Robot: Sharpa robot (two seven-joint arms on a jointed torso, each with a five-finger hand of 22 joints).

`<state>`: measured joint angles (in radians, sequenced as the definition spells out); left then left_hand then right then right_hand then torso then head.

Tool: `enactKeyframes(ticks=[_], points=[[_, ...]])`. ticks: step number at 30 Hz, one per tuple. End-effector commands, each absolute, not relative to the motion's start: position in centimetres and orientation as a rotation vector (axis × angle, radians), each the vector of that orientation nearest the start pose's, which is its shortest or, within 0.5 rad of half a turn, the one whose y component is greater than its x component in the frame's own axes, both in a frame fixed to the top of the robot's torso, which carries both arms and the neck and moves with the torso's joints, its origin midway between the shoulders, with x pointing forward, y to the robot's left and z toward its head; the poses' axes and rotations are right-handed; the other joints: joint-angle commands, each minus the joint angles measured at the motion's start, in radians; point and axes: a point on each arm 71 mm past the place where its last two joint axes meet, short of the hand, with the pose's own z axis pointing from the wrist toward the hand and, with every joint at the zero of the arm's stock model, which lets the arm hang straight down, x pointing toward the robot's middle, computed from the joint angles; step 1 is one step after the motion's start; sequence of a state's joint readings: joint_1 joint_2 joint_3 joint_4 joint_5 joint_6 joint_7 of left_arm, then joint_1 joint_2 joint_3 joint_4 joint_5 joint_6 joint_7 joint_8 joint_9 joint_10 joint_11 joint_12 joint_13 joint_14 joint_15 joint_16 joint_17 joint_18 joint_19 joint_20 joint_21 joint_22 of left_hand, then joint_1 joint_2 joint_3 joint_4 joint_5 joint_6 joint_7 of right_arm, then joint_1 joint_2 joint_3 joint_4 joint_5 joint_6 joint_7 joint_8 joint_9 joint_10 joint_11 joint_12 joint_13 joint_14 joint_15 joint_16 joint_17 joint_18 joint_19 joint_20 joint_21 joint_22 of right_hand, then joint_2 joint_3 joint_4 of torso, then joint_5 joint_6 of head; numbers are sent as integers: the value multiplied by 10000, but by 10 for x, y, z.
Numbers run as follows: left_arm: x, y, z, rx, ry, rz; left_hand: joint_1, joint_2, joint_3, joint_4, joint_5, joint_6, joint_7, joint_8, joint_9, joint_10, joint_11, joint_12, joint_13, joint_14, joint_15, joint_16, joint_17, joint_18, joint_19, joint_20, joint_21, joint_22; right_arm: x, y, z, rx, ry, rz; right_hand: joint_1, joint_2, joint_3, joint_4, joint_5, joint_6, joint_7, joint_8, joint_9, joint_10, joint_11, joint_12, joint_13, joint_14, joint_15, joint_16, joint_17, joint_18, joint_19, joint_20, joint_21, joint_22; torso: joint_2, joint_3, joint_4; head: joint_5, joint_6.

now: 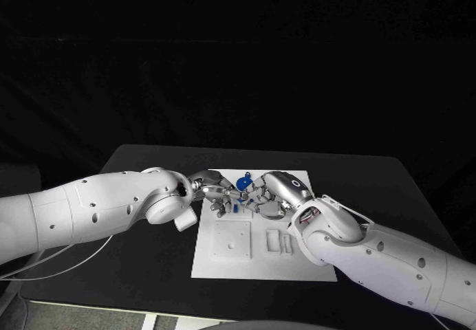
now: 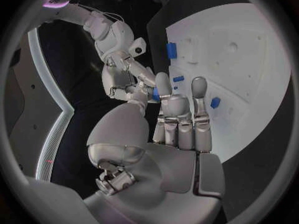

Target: Assemble the parts on the task board

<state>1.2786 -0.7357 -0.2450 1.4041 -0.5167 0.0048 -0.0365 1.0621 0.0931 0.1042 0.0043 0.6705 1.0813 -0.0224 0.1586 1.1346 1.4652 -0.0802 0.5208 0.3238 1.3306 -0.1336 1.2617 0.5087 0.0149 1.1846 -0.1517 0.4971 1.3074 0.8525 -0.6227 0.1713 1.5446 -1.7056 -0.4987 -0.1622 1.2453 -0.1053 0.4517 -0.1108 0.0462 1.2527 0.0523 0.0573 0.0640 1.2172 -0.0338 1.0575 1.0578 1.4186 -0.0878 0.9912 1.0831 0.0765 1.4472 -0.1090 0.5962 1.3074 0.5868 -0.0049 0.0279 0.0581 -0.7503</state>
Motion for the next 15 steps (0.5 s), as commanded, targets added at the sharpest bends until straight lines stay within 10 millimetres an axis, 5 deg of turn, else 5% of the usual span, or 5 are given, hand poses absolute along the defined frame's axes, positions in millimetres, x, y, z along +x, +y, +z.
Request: enactKeyframes(ticks=[1, 15], points=[[480, 177, -243, -5646, 22228, -11630, -95, -239, -24, 134, 45, 41, -126, 1961, 213, 106, 3, -22, 7, -56, 9, -16, -21, -149, 10, 60, -61, 188, 429, -92, -246, -1282, 15236, 8374, 9, 92, 17, -35, 26, 101, -56, 61, 20, 73, -27, 13, 11, 27, -53, 49, 11, -99, -1, -60, 42, 638, -3, 0, -1, 7, -6], [481, 180, -244, -5693, 22243, -11606, -45, -361, -113, 368, 95, -110, -91, 2020, 103, -16, 35, -24, 11, -119, 36, -52, -137, -149, -15, 87, -131, 190, 429, -93, -246, -1326, 15285, 8364, -33, 106, 15, -91, 23, 123, -61, 61, 21, 87, -30, 2, 47, 28, -56, 28, 27, -99, -16, -62, 87, 638, -2, -2, -3, 1, -13]])
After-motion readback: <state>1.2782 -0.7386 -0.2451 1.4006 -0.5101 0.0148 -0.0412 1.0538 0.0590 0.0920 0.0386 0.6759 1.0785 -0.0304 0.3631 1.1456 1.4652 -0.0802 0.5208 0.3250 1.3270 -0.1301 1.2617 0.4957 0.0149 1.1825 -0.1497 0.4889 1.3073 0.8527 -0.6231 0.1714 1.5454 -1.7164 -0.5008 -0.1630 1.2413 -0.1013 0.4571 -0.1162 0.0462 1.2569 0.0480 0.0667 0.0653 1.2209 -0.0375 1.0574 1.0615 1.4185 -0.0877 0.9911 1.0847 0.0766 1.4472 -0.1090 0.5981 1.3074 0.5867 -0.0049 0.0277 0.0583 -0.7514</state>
